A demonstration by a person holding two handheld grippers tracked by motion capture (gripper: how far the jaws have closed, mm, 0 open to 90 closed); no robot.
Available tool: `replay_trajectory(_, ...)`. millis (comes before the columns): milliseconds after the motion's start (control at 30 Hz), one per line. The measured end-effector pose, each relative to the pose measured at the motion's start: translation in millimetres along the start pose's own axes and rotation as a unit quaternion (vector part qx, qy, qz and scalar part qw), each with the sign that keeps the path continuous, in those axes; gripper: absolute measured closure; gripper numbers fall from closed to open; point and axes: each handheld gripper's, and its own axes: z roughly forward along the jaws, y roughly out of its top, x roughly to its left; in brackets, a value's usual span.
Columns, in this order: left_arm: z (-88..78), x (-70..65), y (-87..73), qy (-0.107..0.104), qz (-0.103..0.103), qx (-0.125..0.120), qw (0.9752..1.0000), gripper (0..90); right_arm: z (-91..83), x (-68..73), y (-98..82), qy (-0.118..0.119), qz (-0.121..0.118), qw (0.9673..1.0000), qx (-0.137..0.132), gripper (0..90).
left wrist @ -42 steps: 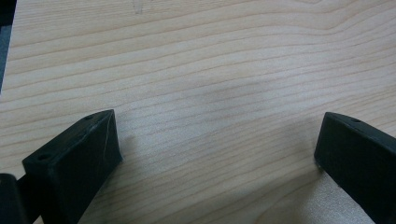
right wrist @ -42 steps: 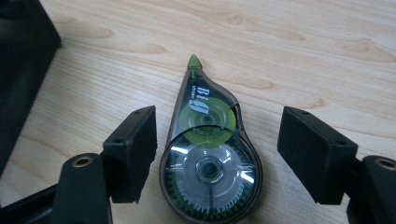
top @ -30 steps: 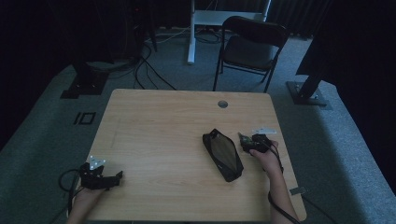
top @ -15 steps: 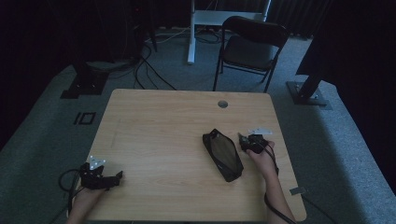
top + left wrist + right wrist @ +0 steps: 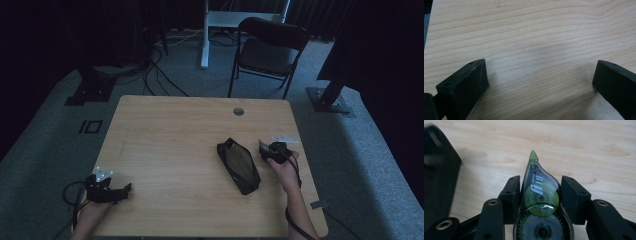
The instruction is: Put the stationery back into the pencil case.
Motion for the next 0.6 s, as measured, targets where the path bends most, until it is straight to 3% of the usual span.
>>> replay_trajectory(267, 0.0, 0.0, -0.1, 0.000, 0.000, 0.000, 1.0000, 0.2, -26.8, 9.8, 14.4, 0.005, 0.002, 0.9999, -0.014, 50.9)
replay_trajectory(500, 0.0, 0.0, -0.1, 0.000, 0.000, 0.000, 1.0000, 0.2, -47.1, 24.3, 28.5, -0.005, -0.020, 0.9993, -0.030, 50.9)
replay_trajectory(600, 0.0, 0.0, -0.1, 0.000, 0.000, 0.000, 1.0000, 0.2, -52.1, 29.2, 33.7, 0.005, -0.012, 0.9993, -0.035, 50.9)
